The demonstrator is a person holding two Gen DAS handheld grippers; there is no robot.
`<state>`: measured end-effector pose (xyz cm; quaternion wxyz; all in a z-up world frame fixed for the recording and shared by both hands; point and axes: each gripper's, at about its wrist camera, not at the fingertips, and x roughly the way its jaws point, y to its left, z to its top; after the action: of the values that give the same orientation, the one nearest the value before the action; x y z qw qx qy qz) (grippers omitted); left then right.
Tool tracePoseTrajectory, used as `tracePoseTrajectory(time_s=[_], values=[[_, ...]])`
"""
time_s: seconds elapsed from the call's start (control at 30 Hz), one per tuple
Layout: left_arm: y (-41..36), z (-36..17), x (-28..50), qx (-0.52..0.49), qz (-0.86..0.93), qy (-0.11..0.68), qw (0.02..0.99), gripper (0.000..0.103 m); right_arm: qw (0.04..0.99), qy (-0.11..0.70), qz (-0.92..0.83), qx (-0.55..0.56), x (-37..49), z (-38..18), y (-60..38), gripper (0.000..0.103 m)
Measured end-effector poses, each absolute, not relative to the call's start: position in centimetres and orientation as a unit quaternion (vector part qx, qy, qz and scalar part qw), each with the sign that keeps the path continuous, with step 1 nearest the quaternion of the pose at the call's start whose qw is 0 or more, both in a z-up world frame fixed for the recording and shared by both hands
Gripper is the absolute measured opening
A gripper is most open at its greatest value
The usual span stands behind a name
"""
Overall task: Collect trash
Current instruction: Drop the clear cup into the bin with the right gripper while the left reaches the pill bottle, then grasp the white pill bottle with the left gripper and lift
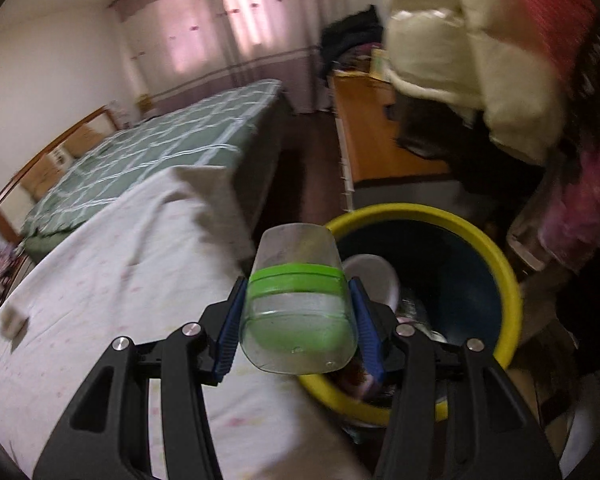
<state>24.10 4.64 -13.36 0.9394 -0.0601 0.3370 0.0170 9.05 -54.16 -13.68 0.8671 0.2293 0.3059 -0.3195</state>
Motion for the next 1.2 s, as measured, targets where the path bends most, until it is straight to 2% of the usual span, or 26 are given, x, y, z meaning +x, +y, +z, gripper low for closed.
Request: tracePoseTrajectory(time_s=[0.23, 0.33, 0.7, 0.9, 1.2], values=[[4.4, -13.6, 24.2, -0.058, 0.014, 0.340, 0.938, 0.098, 0.834, 0.314, -0.364, 0.270, 8.1, -15.4, -56.9, 0.049], [4.2, -13.5, 24.2, -0.056, 0.012, 0.340, 0.939, 0.098, 0.830, 0.311, -0.374, 0.273, 7.8, -15.5, -56.9, 0.062], [2.1, -14.0, 24.4, -0.031, 0.001, 0.352, 0.935, 0.098, 0.851, 0.292, -0.377, 0.220, 8.1, -14.0, -54.9, 0.066], [-1.2, -12.3, 24.5, -0.002, -0.022, 0.356, 0.934, 0.098, 0.863, 0.281, -0.368, 0.204, 8.1, -13.6, -54.2, 0.070], [-8.2, -10.9, 30.0, -0.019, -0.052, 0.371, 0.927, 0.098, 0.867, 0.277, -0.348, 0.223, 8.1, -13.7, -54.6, 0.070]])
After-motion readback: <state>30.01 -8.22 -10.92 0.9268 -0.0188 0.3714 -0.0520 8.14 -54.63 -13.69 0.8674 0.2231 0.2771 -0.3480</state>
